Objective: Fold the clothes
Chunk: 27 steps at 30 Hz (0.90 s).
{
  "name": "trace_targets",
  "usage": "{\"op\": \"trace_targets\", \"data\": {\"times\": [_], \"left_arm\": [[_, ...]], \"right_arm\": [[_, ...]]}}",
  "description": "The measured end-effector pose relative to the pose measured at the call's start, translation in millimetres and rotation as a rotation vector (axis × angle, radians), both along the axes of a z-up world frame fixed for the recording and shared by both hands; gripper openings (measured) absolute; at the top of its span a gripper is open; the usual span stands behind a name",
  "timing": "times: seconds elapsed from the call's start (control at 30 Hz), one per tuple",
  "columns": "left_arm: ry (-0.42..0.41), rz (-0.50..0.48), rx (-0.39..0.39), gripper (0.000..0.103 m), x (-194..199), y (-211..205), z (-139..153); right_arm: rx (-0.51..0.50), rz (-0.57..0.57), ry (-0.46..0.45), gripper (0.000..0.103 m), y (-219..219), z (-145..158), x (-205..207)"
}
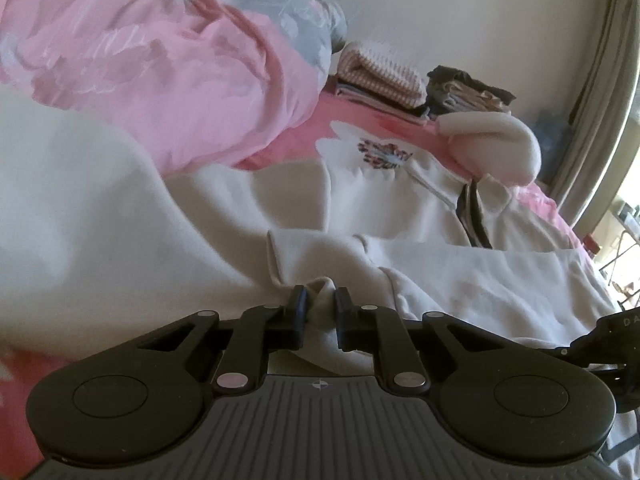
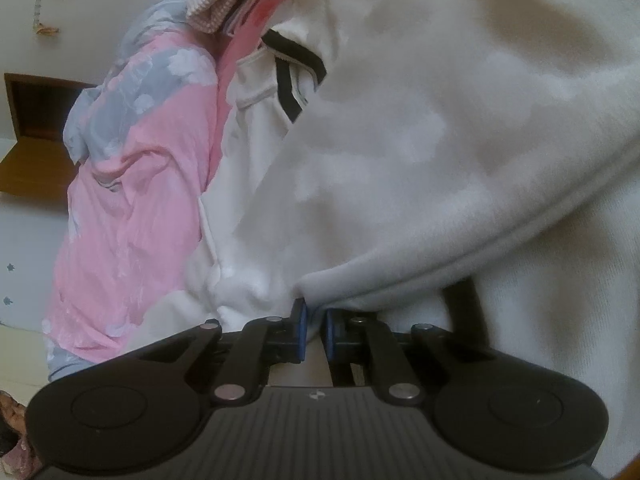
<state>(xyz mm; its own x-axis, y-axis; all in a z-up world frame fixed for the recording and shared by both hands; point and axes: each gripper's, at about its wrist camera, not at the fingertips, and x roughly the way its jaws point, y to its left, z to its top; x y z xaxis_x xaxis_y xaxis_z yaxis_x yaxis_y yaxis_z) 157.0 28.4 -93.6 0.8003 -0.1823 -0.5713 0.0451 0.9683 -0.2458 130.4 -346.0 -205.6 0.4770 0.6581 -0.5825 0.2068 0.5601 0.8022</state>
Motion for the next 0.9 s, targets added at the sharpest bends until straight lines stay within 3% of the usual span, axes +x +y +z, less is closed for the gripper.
{"op": "trace_targets", "data": {"times": [0.2, 0.3, 0.43, 0.5, 0.6, 0.73, 0.9], "left_arm": [[0.025, 0.006, -0.012, 0.012, -2, 5, 0], [0.064, 0.018, -0.043, 0.013, -6, 14, -2], [0.102, 0.015, -0.100, 0.017, -5, 22, -2], [0.115, 0.001, -0.114, 0.027, -4, 22, -1], [0.134, -0.034, -0.116, 0.044, -3, 18, -1], [0.127, -0.057, -0.062, 0.044, -5, 10, -2], [0.128, -0.052, -0.040, 0.032, -5, 12, -5]], "right_arm": [[0.000, 0.064, 0.029, 0.013, 3, 3, 3], [-0.067, 0.263, -0.047, 0.025, 19, 26, -3], [-0.146, 0.514, -0.177, 0.027, 43, 60, -7], [-0.217, 0.575, -0.309, 0.032, 54, 83, 3], [-0.412, 0.624, -0.489, 0.042, 72, 96, 34], [-0.720, 0.723, -0.655, 0.042, 101, 89, 78], [-0.847, 0.973, -0.689, 0.043, 137, 61, 100]]}}
